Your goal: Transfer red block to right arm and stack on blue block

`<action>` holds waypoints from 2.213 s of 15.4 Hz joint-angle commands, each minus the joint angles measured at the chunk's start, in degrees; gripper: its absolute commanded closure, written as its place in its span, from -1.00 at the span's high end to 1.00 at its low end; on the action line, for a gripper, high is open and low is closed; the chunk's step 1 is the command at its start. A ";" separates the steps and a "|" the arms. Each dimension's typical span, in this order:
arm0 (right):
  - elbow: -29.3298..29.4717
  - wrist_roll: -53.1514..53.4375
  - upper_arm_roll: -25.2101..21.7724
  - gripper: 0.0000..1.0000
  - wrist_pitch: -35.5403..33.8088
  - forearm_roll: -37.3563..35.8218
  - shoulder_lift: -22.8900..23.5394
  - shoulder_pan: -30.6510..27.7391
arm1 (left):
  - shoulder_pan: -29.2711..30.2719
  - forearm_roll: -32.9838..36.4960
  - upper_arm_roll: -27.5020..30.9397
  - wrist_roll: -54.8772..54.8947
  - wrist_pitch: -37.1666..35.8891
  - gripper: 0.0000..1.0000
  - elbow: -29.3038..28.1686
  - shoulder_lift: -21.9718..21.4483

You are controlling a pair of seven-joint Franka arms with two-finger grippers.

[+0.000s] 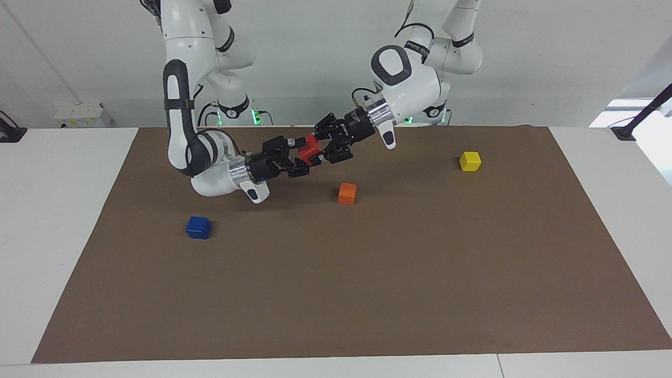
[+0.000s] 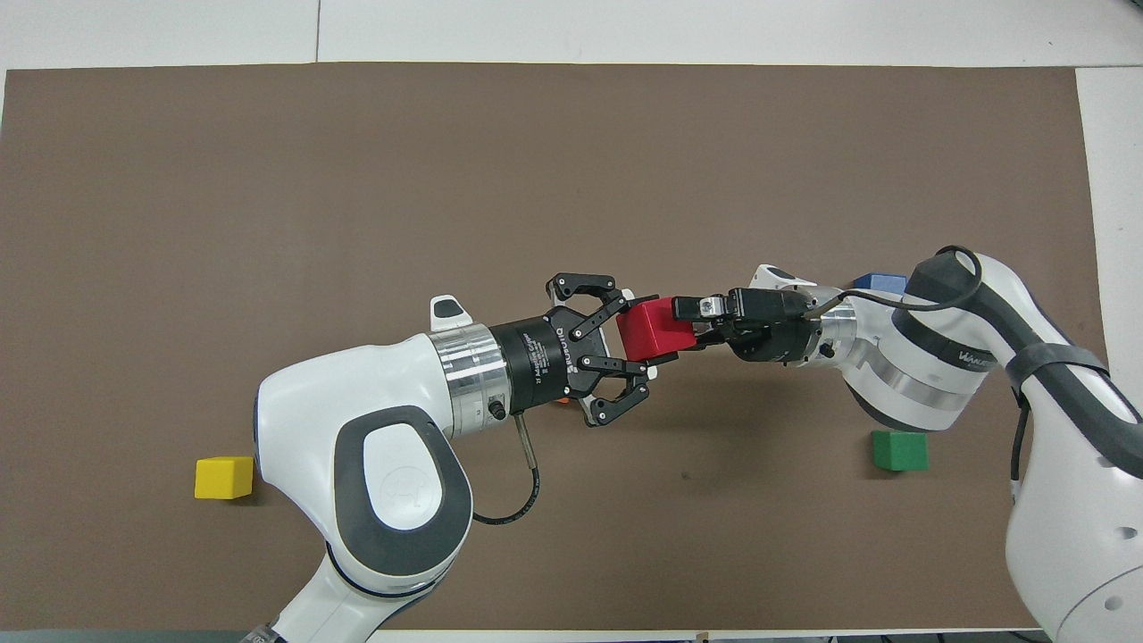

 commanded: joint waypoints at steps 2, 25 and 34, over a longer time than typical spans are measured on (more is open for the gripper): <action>-1.80 -1.67 0.06 0.44 2.42 1.43 -1.89 0.51 | -1.46 -1.32 0.44 1.33 1.52 -1.00 0.80 0.55; -0.92 -1.41 -0.20 -1.00 4.27 0.28 -1.54 -0.11 | -1.73 -1.15 0.44 1.24 2.58 1.00 -5.43 -3.92; 2.06 1.31 -0.55 -1.00 8.39 -5.15 -2.15 -1.07 | 7.04 -0.80 1.23 1.33 -5.14 1.00 -14.22 -13.15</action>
